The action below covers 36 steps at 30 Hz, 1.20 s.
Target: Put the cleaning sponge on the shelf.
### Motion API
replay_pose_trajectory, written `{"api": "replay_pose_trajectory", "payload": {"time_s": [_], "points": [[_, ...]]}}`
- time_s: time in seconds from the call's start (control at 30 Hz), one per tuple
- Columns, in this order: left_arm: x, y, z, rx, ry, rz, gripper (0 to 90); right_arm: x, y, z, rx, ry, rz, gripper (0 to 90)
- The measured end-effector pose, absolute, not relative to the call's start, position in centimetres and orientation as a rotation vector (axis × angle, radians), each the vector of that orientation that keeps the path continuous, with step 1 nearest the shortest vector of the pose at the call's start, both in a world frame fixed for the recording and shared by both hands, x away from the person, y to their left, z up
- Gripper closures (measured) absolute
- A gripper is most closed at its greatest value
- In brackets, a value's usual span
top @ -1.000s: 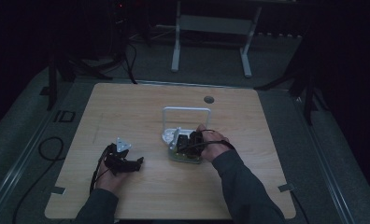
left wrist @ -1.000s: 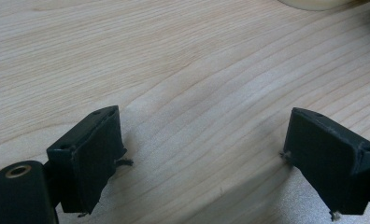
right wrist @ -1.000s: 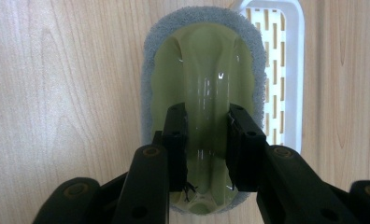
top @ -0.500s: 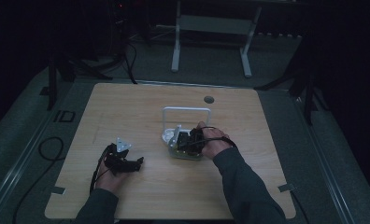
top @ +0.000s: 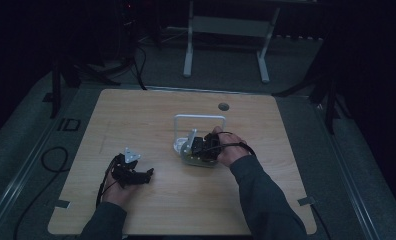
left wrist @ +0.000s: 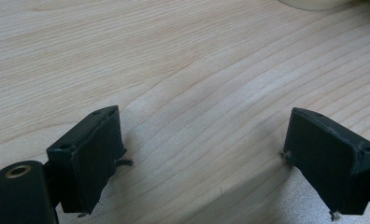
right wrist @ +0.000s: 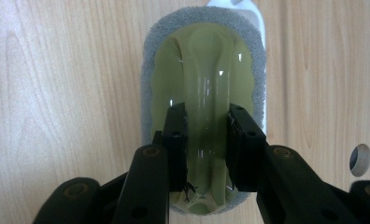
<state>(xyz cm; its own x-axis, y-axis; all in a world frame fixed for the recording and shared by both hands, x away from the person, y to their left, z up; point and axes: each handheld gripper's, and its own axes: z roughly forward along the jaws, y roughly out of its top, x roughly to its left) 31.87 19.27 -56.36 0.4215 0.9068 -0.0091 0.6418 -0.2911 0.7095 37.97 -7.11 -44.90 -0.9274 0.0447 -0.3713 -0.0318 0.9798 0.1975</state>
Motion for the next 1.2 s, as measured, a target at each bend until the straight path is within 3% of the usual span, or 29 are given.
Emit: {"api": "replay_pose_trajectory", "payload": {"time_s": [1.2], "points": [[31.9,19.3,-56.4,2.038,1.304,0.533,11.7,39.7,-6.1,-45.2,-0.098,2.714,0.245,71.6]]}}
